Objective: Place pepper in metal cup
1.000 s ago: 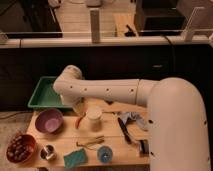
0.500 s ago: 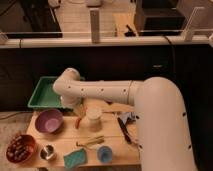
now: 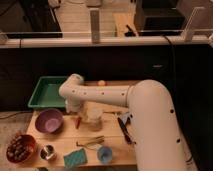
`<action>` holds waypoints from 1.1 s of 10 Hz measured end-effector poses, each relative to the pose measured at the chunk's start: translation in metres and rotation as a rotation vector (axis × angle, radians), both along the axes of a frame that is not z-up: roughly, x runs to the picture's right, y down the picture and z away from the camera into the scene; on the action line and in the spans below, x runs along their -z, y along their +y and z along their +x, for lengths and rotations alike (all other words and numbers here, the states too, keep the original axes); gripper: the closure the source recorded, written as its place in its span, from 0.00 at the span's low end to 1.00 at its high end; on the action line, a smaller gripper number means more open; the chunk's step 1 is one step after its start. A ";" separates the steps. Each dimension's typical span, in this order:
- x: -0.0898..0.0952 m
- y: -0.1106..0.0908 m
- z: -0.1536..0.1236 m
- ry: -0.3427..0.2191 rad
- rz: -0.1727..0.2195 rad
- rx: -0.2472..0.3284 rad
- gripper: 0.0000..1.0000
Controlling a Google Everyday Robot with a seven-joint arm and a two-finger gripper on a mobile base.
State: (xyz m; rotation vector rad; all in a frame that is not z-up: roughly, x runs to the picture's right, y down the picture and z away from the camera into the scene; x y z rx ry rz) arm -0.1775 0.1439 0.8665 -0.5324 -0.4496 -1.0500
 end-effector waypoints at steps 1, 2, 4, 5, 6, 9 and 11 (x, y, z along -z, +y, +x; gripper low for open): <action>-0.006 0.000 0.001 0.002 0.009 0.002 0.20; -0.010 0.000 0.001 0.002 0.014 0.003 0.20; -0.019 0.002 0.004 0.003 0.020 0.005 0.27; -0.023 0.004 0.005 0.004 0.024 0.008 0.38; -0.027 0.006 0.006 0.007 0.026 0.011 0.47; -0.031 0.008 0.007 0.019 0.031 0.014 0.64; -0.030 0.007 0.011 0.023 0.032 0.014 0.64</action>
